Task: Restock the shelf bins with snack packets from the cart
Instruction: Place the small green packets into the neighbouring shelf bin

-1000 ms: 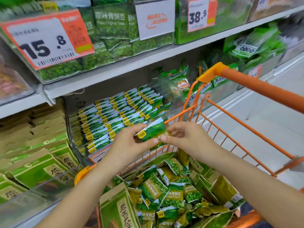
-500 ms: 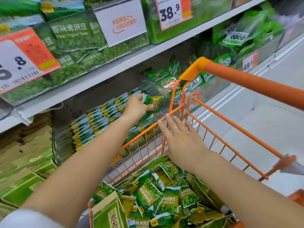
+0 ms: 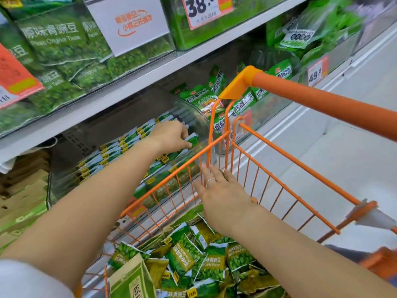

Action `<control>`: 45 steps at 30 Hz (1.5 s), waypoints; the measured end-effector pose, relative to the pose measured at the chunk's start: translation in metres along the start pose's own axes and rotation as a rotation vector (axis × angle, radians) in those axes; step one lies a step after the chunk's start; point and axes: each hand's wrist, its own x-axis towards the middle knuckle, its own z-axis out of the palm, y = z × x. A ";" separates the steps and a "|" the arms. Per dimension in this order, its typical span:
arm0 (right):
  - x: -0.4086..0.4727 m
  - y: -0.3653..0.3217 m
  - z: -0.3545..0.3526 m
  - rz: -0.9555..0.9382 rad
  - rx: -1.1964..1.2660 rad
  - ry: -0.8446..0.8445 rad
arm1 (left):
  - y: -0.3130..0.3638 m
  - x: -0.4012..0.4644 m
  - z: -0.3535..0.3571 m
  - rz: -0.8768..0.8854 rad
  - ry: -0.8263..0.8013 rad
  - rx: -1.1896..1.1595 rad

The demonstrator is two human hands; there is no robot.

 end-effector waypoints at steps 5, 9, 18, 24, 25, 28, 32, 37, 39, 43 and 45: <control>-0.001 -0.001 0.003 -0.016 -0.006 -0.034 | 0.003 0.010 0.003 -0.160 0.081 0.083; -0.002 -0.005 0.003 -0.037 -0.032 -0.043 | 0.006 0.017 0.007 -0.273 0.150 0.078; -0.002 -0.012 0.006 -0.064 -0.029 -0.096 | 0.013 0.021 0.015 -0.251 -0.005 0.084; -0.003 -0.011 0.005 -0.077 -0.059 -0.109 | 0.008 0.029 0.021 -0.316 0.067 0.097; -0.004 -0.011 0.004 -0.077 -0.060 -0.120 | 0.007 0.029 0.022 -0.311 0.057 0.093; -0.005 -0.009 0.000 -0.053 -0.070 -0.146 | 0.003 0.017 0.013 -0.303 0.132 -0.059; -0.012 -0.004 -0.009 -0.059 -0.060 -0.185 | 0.003 -0.048 -0.001 -0.149 0.452 -0.344; -0.011 -0.009 -0.001 -0.112 0.037 -0.401 | 0.015 -0.165 0.041 0.140 0.130 -0.438; -0.011 -0.014 0.001 -0.075 0.137 -0.654 | 0.016 -0.191 0.062 0.189 -0.111 -0.354; -0.020 -0.024 0.002 0.039 0.092 -1.012 | 0.003 -0.205 0.081 0.222 -0.331 -0.305; -0.025 -0.029 0.002 0.044 -0.079 -1.081 | -0.007 -0.203 0.084 0.205 -0.309 -0.360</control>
